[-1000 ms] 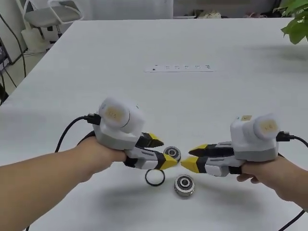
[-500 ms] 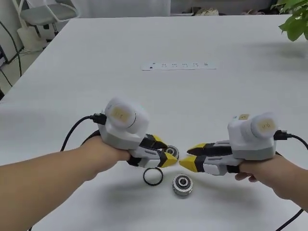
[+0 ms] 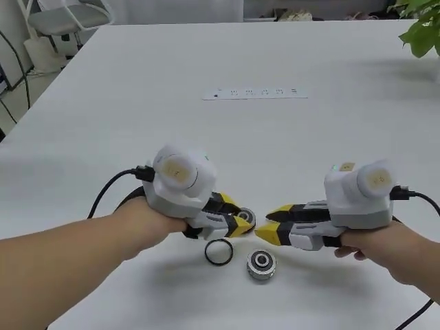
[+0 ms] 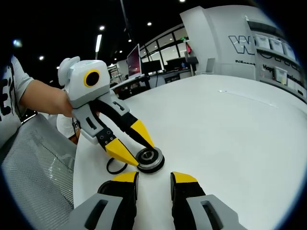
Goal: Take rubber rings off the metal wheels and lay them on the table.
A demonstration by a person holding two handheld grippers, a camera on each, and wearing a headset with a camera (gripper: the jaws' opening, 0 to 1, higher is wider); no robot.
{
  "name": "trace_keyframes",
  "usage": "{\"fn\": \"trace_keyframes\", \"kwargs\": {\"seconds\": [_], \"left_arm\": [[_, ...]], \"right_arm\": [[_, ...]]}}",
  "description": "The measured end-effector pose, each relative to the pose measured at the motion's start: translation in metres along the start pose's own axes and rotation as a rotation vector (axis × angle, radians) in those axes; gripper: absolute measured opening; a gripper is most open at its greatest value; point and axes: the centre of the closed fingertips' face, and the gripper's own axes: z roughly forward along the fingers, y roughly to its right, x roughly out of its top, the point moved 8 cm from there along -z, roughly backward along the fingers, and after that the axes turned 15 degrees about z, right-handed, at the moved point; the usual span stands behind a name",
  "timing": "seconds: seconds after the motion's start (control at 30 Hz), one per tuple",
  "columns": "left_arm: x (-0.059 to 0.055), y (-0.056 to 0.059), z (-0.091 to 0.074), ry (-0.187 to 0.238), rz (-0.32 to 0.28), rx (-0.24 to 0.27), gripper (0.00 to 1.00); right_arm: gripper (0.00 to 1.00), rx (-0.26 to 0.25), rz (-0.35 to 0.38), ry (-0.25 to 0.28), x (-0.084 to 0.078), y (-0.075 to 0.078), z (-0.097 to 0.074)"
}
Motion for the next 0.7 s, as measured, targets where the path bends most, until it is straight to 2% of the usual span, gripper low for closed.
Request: {"fn": "trace_keyframes", "kwargs": {"seconds": [0.07, 0.13, 0.33, 0.37, 0.7], "left_arm": [[0.0, 0.0, 0.0, -0.007, 0.012, 0.012, 0.11], [-0.001, -0.001, 0.001, -0.001, -0.01, 0.011, 0.1], [-0.002, -0.002, 0.001, -0.001, -0.011, 0.035, 0.07], [-0.001, -0.002, 0.001, -0.001, 0.005, 0.033, 0.07], [-0.001, 0.0, 0.0, -0.003, -0.006, 0.046, 0.07]], "right_arm": [[0.24, 0.002, -0.003, -0.002, 0.0, -0.001, 0.001], [0.24, 0.004, -0.008, -0.005, 0.001, -0.002, 0.003], [0.25, 0.008, -0.04, -0.02, 0.0, -0.005, 0.007], [0.25, 0.008, -0.044, -0.021, 0.0, -0.006, 0.008], [0.27, 0.0, -0.102, -0.018, 0.005, -0.01, 0.017]]}}
